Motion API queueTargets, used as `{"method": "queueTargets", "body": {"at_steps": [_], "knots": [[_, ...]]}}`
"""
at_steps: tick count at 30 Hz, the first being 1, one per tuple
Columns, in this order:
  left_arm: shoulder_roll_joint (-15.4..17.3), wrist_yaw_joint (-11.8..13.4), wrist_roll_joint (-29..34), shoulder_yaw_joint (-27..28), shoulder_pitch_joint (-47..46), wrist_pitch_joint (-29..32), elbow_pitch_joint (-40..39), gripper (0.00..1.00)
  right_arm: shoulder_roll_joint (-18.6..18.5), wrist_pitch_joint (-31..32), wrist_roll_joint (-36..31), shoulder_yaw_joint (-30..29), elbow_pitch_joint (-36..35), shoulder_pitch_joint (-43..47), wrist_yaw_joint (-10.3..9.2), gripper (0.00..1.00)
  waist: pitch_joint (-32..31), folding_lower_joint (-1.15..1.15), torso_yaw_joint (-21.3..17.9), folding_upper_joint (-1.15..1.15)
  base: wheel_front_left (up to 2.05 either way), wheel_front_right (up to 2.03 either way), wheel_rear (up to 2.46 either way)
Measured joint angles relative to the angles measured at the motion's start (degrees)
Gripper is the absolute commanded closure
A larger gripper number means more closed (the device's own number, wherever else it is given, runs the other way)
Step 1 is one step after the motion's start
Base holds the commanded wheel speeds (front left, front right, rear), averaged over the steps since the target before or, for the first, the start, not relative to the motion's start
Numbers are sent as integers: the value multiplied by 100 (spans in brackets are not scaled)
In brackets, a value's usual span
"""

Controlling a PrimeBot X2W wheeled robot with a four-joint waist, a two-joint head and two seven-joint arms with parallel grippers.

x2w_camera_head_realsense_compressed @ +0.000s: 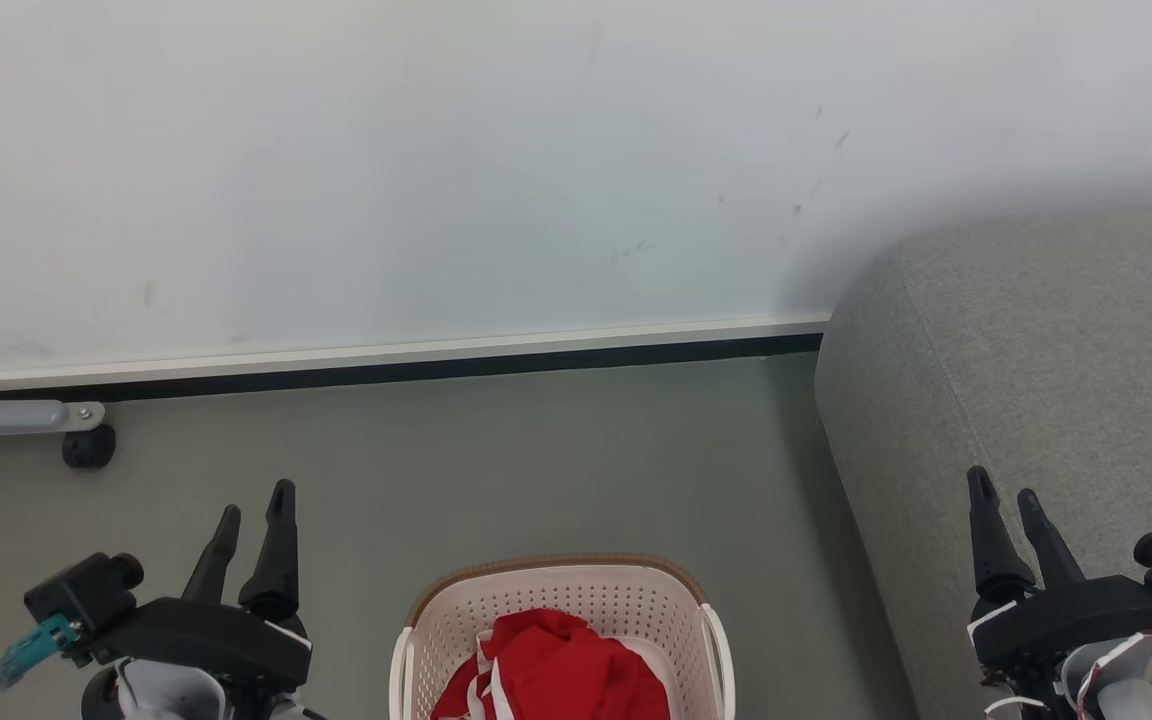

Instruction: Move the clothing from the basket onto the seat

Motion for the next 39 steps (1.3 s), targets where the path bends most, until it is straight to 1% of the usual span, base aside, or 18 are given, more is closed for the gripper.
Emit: {"method": "queueTargets", "body": {"at_steps": [5,7,8,10,12,20,24,32,38,39], "knots": [[48,107,298,-60,0,-104,35,0,-65,-99,-501,183,51,-33,-102,0,-8,0,-9,0,0,0,0],[66,144,453,-75,0,-151,49,0,-80,-138,-669,263,68,-38,-110,0,-10,0,-12,0,0,0,0],[84,174,547,-102,0,-193,55,0,-85,-175,-849,331,87,-46,-156,0,-13,0,-16,0,0,0,0],[93,205,597,-120,0,-202,60,0,-91,-215,-924,369,102,-48,-159,0,-15,0,-19,0,0,0,0],[112,234,760,-146,1,-252,73,0,-107,-237,-1049,432,133,-63,-203,0,-18,0,-23,0,0,0,0],[175,360,1232,-222,10,-426,114,0,-171,-422,-1683,726,179,-154,-302,0,-30,0,-48,0,0,0,0],[215,432,1505,-271,13,-511,127,0,-227,-519,-1957,814,193,-166,-308,0,-32,0,-59,0,0,0,0],[281,559,1947,-368,13,-669,200,0,-248,-681,-2432,1028,269,-199,-399,0,-31,0,-66,0,0,0,0],[341,656,2305,-414,14,-799,237,0,-270,-822,-2780,1139,331,-277,-412,0,-35,0,-73,0,0,0,0],[342,661,2345,-416,15,-809,242,0,-278,-828,-2839,1158,342,-278,-438,0,-36,0,-75,0,0,0,0]]}}
